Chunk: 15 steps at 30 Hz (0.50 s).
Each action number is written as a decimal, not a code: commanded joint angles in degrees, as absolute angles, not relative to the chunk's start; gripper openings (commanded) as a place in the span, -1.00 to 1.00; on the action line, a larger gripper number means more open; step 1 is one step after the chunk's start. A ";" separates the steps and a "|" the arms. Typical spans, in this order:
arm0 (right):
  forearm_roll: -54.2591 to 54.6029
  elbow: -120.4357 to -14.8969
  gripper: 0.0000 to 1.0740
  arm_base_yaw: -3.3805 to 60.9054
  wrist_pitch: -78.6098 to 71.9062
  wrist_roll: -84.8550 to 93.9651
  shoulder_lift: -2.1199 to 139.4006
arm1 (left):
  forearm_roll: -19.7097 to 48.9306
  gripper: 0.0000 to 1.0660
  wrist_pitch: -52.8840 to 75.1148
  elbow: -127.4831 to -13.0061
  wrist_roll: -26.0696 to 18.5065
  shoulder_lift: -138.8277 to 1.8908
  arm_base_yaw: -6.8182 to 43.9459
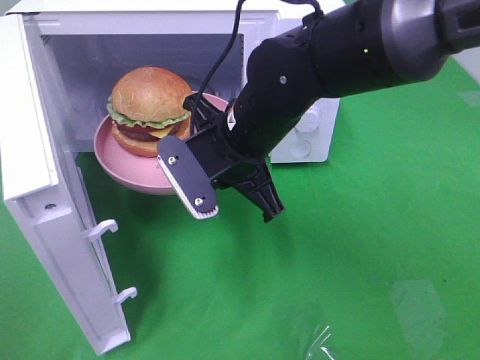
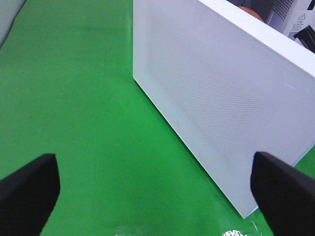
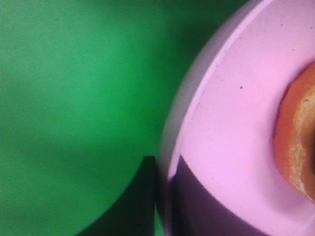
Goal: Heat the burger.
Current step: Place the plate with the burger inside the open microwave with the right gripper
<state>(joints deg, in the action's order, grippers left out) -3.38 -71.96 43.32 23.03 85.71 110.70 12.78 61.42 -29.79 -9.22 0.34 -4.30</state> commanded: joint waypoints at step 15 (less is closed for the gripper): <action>-3.67 -81.13 -1.00 42.57 21.72 84.11 114.88 | 12.95 0.83 61.54 -29.68 -9.11 1.20 -4.13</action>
